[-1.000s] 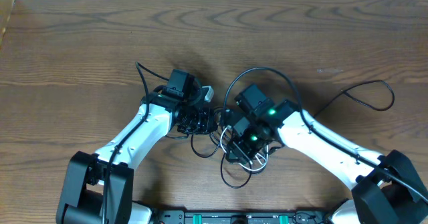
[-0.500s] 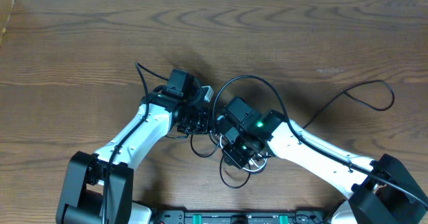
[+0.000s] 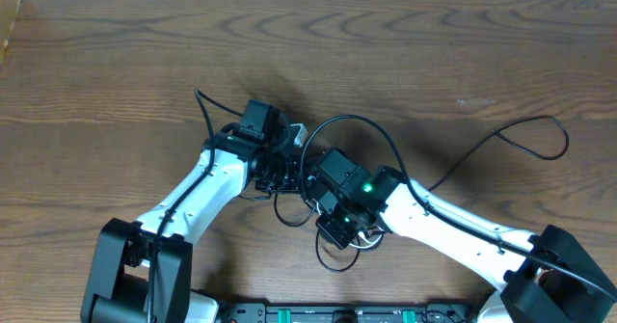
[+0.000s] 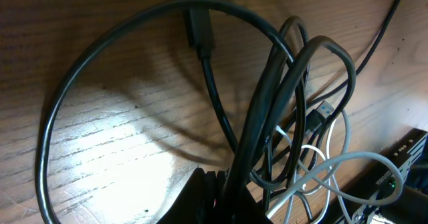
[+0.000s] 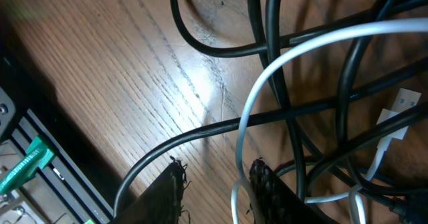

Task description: Untangle cables

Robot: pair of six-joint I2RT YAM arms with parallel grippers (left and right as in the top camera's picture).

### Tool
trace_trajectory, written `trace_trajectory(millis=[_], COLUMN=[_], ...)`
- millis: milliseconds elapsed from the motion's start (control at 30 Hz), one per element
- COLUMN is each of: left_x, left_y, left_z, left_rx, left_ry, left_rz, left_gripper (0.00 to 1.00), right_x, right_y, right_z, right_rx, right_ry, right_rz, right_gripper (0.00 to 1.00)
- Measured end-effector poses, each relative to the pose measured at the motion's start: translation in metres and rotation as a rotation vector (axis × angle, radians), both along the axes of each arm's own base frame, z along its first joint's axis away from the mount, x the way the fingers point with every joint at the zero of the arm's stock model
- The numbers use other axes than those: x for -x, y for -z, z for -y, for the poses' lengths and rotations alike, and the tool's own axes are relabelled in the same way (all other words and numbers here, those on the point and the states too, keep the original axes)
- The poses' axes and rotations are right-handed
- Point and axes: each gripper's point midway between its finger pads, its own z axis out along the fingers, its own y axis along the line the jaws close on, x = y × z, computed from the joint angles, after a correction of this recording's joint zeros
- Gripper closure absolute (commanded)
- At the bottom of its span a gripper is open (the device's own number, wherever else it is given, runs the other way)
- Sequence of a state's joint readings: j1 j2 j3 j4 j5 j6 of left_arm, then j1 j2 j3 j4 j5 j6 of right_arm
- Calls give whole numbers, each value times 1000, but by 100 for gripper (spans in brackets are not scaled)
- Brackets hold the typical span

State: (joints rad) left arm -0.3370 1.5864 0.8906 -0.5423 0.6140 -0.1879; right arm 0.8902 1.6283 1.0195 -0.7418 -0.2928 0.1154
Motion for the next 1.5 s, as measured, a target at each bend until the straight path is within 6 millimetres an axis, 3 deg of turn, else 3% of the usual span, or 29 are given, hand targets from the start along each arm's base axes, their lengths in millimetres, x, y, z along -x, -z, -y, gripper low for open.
trace_trajectory(millis=[633, 800, 967, 1067, 1167, 1267, 1367, 1400, 1433, 1500], left_x=[-5, -9, -13, -7, -6, -6, -5, -6, -6, -8], left_y=[5, 9, 11, 10, 9, 8, 8, 7, 7, 6], left_z=[-9, -15, -21, -15, -13, -11, -10, -10, -10, -12], left_rx=[-47, -70, -96, -80, -67, -58, -50, -48, -45, -36], left_ry=[-21, -38, -53, -33, -31, -43, -49, -51, -55, -74], left_rz=[14, 20, 29, 16, 9, -2, -7, -8, -10, -16], left_gripper=[92, 92, 92, 92, 92, 92, 92, 92, 92, 92], right_x=[-6, -5, -4, -7, -7, -8, -8, -8, -8, -9], right_y=[12, 25, 37, 45, 46, 46, 47, 47, 47, 46], right_z=[-4, -5, -5, -4, -4, -3, -3, -3, -3, -3], right_rx=[18, 39, 56, 74, 79, 83, 85, 85, 85, 84], right_ry=[4, 1, -3, 12, 16, 24, 27, 28, 29, 30], right_rz=[19, 1, -16, -18, -18, -17, -16, -16, -16, -16], right_gripper=[72, 76, 86, 88, 78, 77, 79, 84, 96, 99])
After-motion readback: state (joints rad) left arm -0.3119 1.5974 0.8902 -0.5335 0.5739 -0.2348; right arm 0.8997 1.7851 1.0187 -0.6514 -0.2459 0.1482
